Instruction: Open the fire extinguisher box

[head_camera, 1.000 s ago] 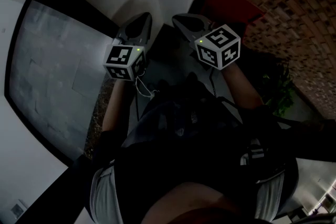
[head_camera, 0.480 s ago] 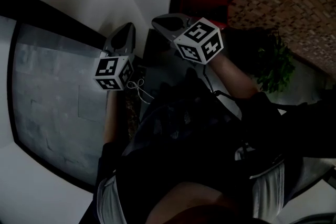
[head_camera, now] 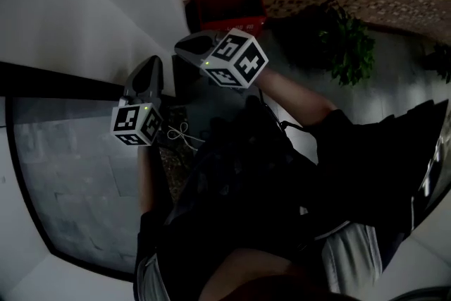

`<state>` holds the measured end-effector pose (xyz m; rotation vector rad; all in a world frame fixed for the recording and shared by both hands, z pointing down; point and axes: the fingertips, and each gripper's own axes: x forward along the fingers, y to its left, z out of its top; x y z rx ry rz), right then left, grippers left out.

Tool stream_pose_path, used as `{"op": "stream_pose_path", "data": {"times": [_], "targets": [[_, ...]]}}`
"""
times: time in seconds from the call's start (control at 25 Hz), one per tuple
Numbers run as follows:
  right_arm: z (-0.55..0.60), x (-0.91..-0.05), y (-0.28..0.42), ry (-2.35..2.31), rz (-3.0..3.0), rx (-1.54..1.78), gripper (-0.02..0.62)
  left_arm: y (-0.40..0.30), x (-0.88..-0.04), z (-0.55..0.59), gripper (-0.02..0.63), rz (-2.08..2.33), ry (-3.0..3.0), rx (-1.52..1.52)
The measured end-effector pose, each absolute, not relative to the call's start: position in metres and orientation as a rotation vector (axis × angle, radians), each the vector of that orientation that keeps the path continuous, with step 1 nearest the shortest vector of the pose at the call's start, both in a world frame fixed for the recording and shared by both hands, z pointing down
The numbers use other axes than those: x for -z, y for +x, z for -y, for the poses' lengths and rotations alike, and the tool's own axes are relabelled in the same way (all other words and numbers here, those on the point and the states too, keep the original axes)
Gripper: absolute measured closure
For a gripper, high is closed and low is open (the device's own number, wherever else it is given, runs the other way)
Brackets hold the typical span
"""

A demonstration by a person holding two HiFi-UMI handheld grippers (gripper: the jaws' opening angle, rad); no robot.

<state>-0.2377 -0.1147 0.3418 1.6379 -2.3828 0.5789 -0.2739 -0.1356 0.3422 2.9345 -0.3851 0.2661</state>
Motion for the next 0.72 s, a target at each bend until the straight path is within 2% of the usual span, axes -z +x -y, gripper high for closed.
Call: {"op": "stream_pose_path", "data": {"times": [0.72], "targets": [[0.008, -0.344, -0.146, 1.740, 2.370, -0.631, 0.594, -0.172, -0.333, 0.031, 0.611, 0.215, 3.014, -0.400]]}}
